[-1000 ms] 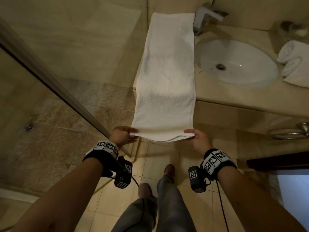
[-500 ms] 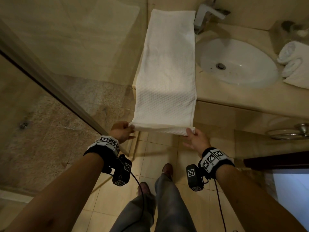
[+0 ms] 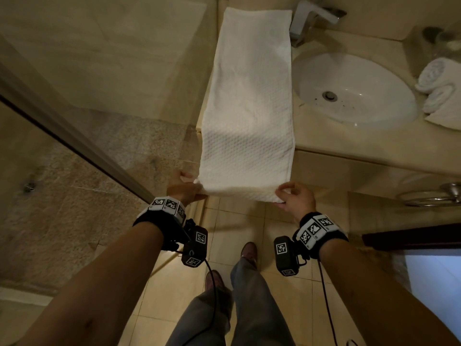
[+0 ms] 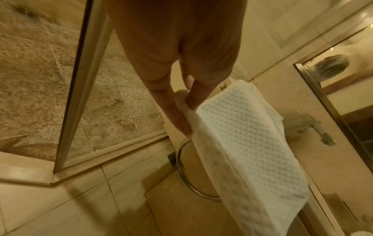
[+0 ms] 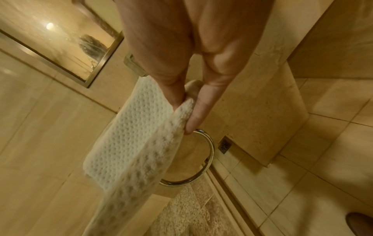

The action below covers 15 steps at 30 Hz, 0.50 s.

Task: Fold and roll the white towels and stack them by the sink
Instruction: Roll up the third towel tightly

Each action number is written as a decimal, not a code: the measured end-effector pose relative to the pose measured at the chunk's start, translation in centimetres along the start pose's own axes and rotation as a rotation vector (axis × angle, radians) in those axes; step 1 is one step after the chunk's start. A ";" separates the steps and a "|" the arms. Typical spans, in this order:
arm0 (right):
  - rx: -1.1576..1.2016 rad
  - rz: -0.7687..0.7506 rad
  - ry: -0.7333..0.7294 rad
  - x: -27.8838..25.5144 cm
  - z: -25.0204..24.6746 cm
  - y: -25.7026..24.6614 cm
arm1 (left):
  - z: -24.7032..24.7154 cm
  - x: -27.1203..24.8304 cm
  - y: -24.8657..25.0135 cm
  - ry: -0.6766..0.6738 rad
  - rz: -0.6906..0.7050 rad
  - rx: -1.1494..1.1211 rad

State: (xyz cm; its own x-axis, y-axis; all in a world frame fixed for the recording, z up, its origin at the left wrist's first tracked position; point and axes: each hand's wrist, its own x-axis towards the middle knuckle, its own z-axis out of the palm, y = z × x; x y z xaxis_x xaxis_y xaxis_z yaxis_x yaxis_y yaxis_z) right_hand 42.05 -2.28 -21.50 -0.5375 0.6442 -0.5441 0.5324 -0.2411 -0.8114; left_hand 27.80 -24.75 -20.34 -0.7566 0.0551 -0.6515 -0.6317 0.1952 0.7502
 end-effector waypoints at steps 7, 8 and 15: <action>0.209 0.194 -0.177 -0.7 -1.3 -0.4 | -0.3 -0.5 0.5 -0.086 0.028 -0.070; 0.219 0.200 -0.200 -0.7 -1.4 -0.5 | -0.5 -0.5 0.5 -0.090 0.036 -0.071; 0.109 0.164 -0.198 -1.1 -1.5 -1.1 | -0.4 -0.6 0.8 -0.158 0.052 -0.067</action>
State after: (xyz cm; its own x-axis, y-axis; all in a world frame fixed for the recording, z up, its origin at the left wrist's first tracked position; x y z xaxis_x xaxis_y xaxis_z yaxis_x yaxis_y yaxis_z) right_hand 43.02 -1.62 -19.73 -0.5729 0.4381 -0.6927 0.5550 -0.4145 -0.7212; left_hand 27.70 -24.99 -19.25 -0.7561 0.2181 -0.6171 -0.6061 0.1225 0.7859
